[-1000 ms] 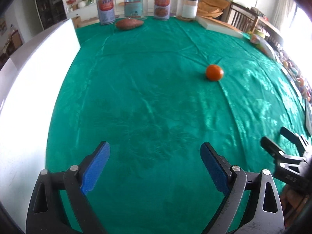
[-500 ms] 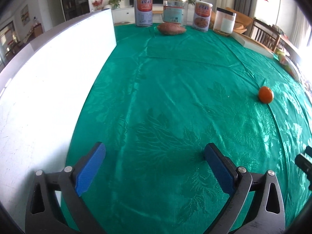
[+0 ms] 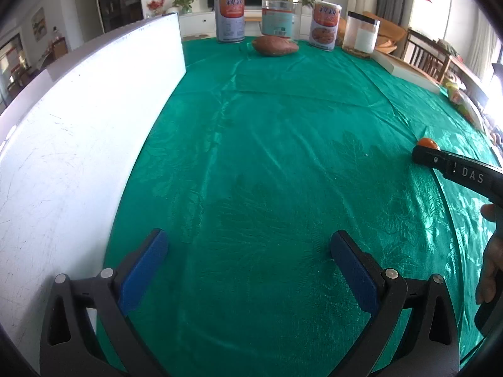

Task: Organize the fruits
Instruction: 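Grasp the tangerine with the right tool, then set it down and open, then move the left tool to the sweet potato and close on it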

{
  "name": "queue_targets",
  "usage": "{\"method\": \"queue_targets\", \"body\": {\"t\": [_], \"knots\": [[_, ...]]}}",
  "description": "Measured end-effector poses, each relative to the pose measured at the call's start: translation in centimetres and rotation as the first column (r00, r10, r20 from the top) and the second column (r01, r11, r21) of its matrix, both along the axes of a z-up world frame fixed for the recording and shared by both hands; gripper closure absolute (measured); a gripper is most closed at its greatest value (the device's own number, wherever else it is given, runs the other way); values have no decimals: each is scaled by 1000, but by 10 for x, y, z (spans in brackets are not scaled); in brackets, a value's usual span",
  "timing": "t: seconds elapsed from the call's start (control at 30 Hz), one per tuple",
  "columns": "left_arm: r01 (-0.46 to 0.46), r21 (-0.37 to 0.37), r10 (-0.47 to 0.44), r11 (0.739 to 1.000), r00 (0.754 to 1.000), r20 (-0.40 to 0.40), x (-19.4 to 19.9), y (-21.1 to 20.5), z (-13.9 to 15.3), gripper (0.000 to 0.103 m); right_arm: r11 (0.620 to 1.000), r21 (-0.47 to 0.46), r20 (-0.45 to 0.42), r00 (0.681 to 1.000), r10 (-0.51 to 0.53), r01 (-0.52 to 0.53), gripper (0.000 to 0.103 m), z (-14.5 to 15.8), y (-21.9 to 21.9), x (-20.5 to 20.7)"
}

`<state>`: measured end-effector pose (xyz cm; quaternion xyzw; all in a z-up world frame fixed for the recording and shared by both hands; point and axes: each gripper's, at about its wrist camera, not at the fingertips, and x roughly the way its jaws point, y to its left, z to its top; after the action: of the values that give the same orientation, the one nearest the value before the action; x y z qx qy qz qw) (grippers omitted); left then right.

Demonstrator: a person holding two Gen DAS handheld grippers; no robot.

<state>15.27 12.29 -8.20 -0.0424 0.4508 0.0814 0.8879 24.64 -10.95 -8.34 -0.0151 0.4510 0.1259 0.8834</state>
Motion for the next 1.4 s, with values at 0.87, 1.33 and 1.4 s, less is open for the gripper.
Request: {"method": "queue_targets", "body": {"t": [0.87, 1.33, 1.4], "knots": [[-84, -265, 101, 961, 994, 51, 66, 5, 40, 2, 998, -38, 4, 999, -53, 54, 6, -6, -107, -81], [79, 175, -81, 981, 997, 6, 277, 10, 37, 2, 996, -82, -10, 999, -39, 38, 0, -9, -100, -80], [110, 200, -111, 974, 994, -9, 295, 14, 32, 2, 996, -86, -10, 999, -38, 37, 0, -9, -100, -79]]}}
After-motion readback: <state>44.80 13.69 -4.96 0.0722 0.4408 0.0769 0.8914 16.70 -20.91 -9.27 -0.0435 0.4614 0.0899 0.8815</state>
